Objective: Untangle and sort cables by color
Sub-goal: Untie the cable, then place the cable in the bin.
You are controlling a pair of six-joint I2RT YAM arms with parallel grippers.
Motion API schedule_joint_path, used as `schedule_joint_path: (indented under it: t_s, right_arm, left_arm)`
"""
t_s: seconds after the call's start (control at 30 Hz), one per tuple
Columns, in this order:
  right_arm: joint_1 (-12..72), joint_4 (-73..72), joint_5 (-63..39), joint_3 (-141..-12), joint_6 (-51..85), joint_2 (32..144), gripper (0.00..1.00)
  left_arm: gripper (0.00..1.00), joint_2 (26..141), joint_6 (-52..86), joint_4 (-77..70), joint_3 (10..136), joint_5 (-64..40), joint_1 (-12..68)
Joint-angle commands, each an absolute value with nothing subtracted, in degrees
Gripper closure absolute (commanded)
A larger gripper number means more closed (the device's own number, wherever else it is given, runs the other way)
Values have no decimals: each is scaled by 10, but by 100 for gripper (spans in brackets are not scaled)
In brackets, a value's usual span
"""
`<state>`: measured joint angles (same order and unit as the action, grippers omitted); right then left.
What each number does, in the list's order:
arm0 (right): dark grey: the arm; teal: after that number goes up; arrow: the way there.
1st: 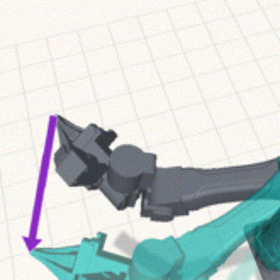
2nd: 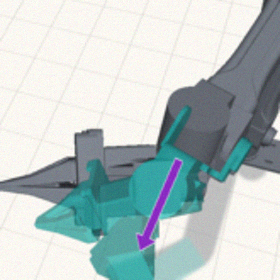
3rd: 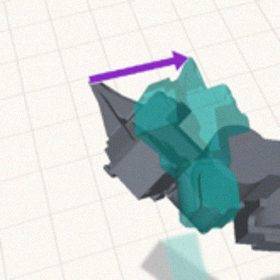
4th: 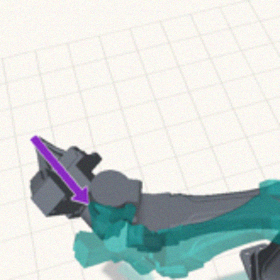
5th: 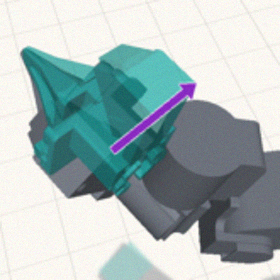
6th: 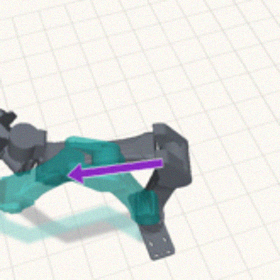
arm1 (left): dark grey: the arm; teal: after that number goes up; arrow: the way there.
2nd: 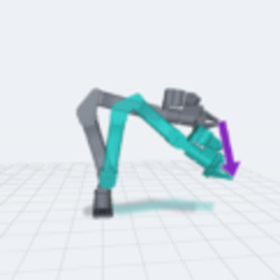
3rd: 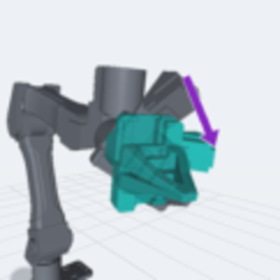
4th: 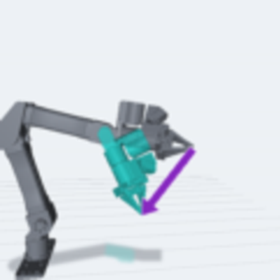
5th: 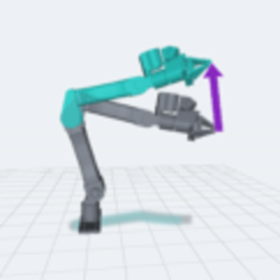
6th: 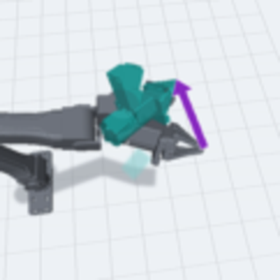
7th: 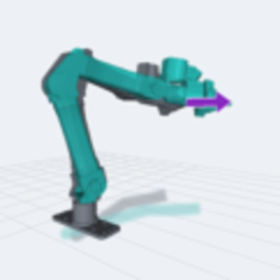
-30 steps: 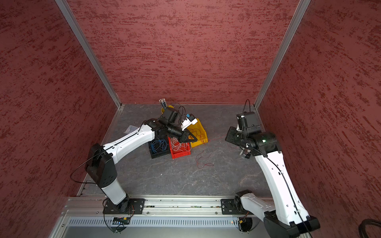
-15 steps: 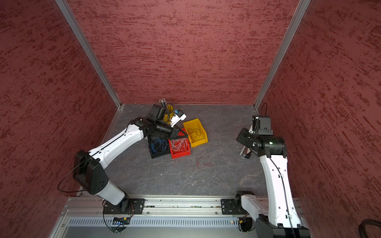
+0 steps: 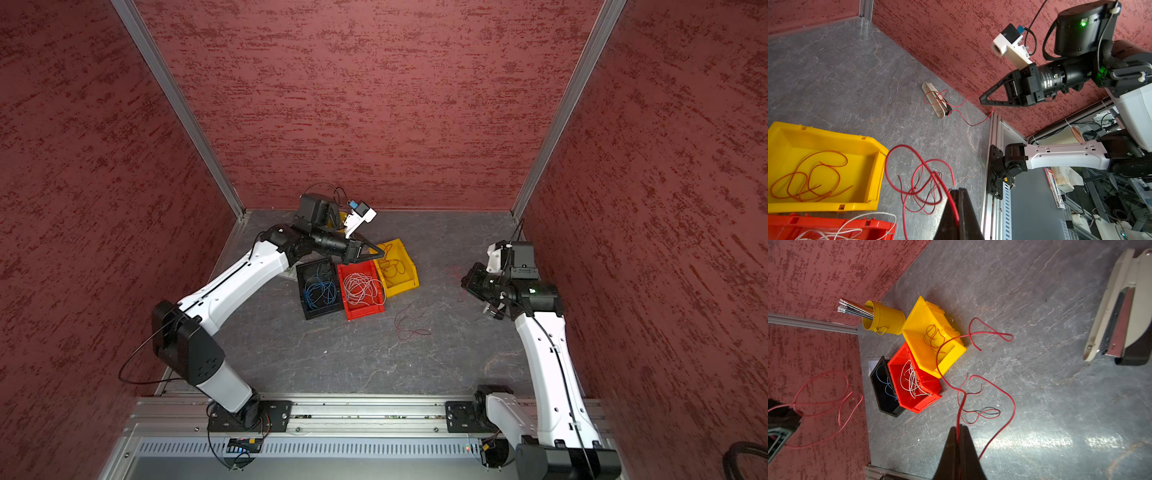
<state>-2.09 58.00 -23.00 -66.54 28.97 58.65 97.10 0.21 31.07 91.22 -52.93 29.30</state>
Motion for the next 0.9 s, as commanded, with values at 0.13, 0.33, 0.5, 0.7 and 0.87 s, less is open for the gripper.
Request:
schedule_joint_path:
  t_s: [0.13,0.33,0.5,0.7,0.87]
  right_arm:
    - [-22,564,-253,-656,291,571,100]
    - [-22,566,-250,-656,287,577,100]
    - [-22,563,-250,-653,285,589,100]
    - [-22,562,-249,-655,282,598,100]
    - [-22,563,-251,-655,281,601,100]
  left_arm:
    - [94,1089,20,264,985,-542,272]
    - [95,1154,35,223,1008,-547,262]
    - [95,1215,39,231,1052,-543,260]
    - [95,1256,59,215,1061,-540,254]
    - [91,1273,70,206,1064,-541,254]
